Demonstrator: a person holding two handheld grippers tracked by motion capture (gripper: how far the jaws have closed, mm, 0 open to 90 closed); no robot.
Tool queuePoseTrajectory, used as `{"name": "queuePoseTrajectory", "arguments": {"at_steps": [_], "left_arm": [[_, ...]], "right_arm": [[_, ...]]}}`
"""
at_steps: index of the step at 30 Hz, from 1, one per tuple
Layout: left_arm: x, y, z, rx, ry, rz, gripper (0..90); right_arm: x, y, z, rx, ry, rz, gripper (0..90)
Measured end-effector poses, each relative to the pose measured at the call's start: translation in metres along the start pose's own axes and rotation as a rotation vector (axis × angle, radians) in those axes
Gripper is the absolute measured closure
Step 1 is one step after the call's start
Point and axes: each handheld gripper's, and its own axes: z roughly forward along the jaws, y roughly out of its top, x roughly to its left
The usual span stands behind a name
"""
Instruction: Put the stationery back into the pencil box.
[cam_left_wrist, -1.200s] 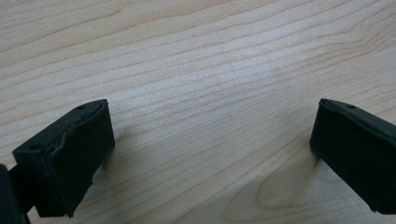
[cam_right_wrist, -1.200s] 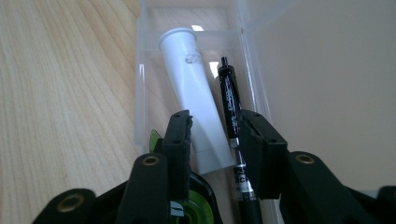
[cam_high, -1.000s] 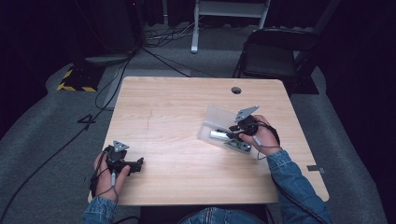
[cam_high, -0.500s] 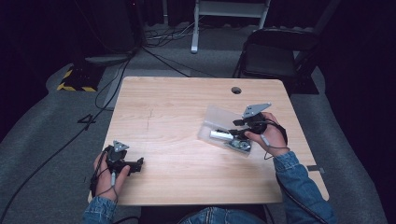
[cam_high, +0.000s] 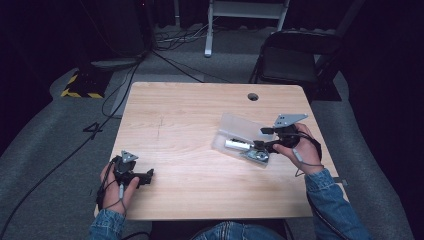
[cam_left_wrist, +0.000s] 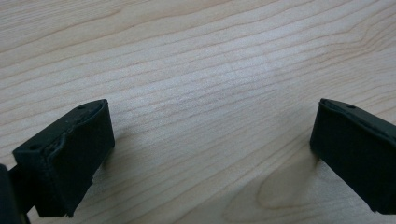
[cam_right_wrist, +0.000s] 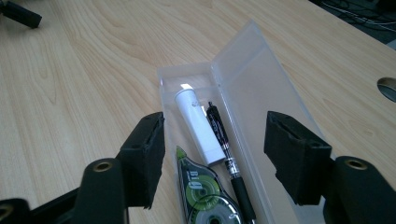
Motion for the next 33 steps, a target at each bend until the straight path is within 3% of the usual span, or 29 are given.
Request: {"name": "queuePoseTrajectory", "arguments": {"at_steps": [14,33], "left_arm": [[0.0,0.0,0.0,0.0,0.0,0.001,0.0],[0.0,0.0,0.0,0.0,0.0,0.0,0.0]], "right_arm": [[-0.008,-0.036,-0.033,0.021,-0.073,0.071,36.9],[-0.016,-0.081,-0.036,0.079,-0.135,0.163,32.5]]}}
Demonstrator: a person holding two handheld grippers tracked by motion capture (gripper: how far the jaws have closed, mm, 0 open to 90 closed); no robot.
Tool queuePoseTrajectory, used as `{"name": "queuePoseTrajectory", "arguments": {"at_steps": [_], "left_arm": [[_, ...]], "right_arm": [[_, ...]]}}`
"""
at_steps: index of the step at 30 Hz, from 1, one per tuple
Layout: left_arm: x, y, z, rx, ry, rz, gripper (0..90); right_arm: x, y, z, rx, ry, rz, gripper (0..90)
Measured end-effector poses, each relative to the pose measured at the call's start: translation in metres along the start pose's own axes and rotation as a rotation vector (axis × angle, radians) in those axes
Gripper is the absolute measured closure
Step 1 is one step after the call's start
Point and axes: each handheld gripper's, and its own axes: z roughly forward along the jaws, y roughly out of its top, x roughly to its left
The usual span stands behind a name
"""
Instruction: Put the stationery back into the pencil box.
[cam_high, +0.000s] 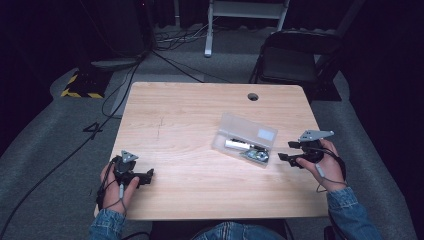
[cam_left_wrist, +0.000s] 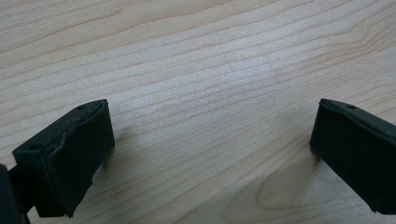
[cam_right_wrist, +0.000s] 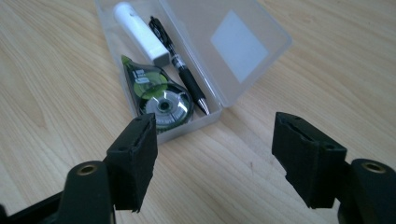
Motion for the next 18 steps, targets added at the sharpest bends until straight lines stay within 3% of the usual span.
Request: {"name": "queuePoseTrajectory", "arguments": {"at_steps": [4,10,18], "left_arm": [[0.0,0.0,0.0,0.0,0.0,0.0,0.0],[0.0,0.0,0.0,0.0,0.0,0.0,0.0],[0.0,0.0,0.0,0.0,0.0,0.0,0.0]], "right_arm": [[-0.003,-0.011,0.009,0.032,-0.029,-0.011,32.5],[-0.006,-0.025,0.018,0.058,-0.036,0.012,32.0],[-0.008,-0.043,0.026,0.037,-0.027,0.047,30.7]]}}
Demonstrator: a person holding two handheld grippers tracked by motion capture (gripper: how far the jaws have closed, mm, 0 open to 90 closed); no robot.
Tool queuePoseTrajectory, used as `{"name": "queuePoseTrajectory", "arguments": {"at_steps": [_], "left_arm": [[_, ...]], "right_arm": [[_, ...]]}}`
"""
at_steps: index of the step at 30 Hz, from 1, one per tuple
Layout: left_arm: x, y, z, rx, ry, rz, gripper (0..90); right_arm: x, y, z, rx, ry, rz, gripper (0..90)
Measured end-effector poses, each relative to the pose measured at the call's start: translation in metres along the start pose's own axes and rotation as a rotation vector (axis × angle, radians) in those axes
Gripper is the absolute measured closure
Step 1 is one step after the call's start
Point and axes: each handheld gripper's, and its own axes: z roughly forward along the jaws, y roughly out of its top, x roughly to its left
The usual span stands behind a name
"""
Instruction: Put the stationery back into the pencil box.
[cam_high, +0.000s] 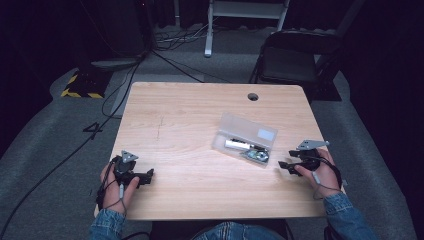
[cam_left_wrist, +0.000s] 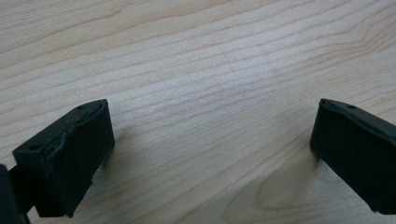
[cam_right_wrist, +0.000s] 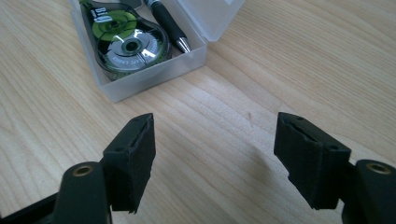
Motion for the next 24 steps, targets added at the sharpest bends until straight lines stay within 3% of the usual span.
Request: {"name": "queuePoseTrajectory", "arguments": {"at_steps": [2,7,11,18,24], "left_arm": [[0.0,0.0,0.0,0.001,-0.001,0.001,0.0],[0.0,0.0,0.0,0.001,-0.001,0.0,0.0],[0.0,0.0,0.0,0.0,0.0,0.001,0.0],[0.0,0.0,0.0,0.001,-0.001,0.001,0.0],[0.0,0.0,0.0,0.002,-0.001,0.001,0.0]], "right_arm": [[-0.002,-0.003,0.002,-0.013,-0.008,-0.011,30.5],[-0.007,-0.01,0.007,-0.037,-0.014,0.025,28.2],[-0.009,-0.013,0.01,-0.059,-0.028,0.025,20.5],[-0.008,-0.01,0.015,-0.017,0.017,-0.022,2.5],[-0.008,-0.009,0.017,-0.012,0.011,-0.018,0.1]]}}
